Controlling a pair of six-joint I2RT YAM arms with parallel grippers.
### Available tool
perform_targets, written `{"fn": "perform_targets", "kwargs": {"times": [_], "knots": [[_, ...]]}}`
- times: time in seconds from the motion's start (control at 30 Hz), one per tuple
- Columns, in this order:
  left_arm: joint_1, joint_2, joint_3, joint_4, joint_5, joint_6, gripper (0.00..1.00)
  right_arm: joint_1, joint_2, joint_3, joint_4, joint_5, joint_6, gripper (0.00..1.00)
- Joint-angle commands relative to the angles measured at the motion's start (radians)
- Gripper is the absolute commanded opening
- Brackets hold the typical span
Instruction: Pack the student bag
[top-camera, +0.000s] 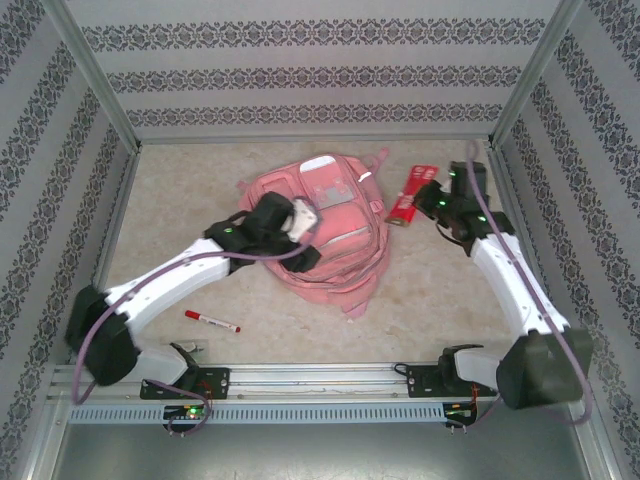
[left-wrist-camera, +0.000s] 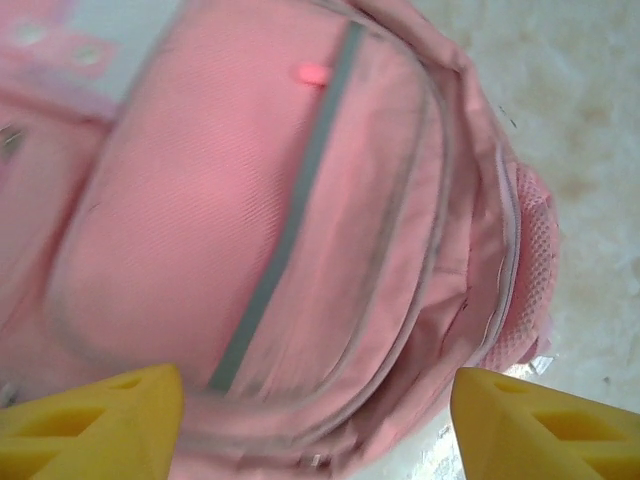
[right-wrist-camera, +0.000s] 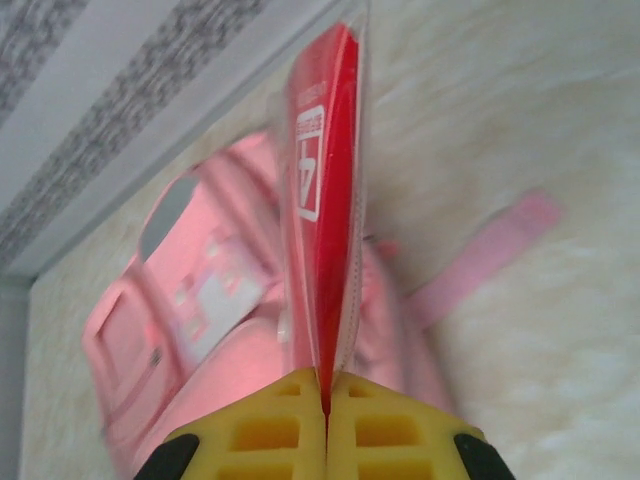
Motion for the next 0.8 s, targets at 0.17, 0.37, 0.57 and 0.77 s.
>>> {"fn": "perform_targets", "kwargs": {"times": [0.17, 0.37, 0.57, 0.77], "knots": [[-0.085, 0.360, 0.236, -0.037, -0.234, 0.157, 0.73, -0.152, -0.135, -0.096, -0.061, -0.060, -0.073, 0.00], [-0.098, 0.493, 0.320, -0.120, -0.295, 0.170, 0.69, -0.153, -0.135, -0.129, -0.026, -0.108, -0.030, 0.00], [-0.099, 0.460, 0.345, -0.090, -0.314, 0.139, 0.35, -0.151, -0.125, -0.139, -0.020, -0.180, 0.003, 0.00], [-0.099, 0.387, 0.342, -0.101, -0.099, 0.260, 0.78, -0.149, -0.158, -0.172, -0.028, -0.223, 0.013, 0.00]]}}
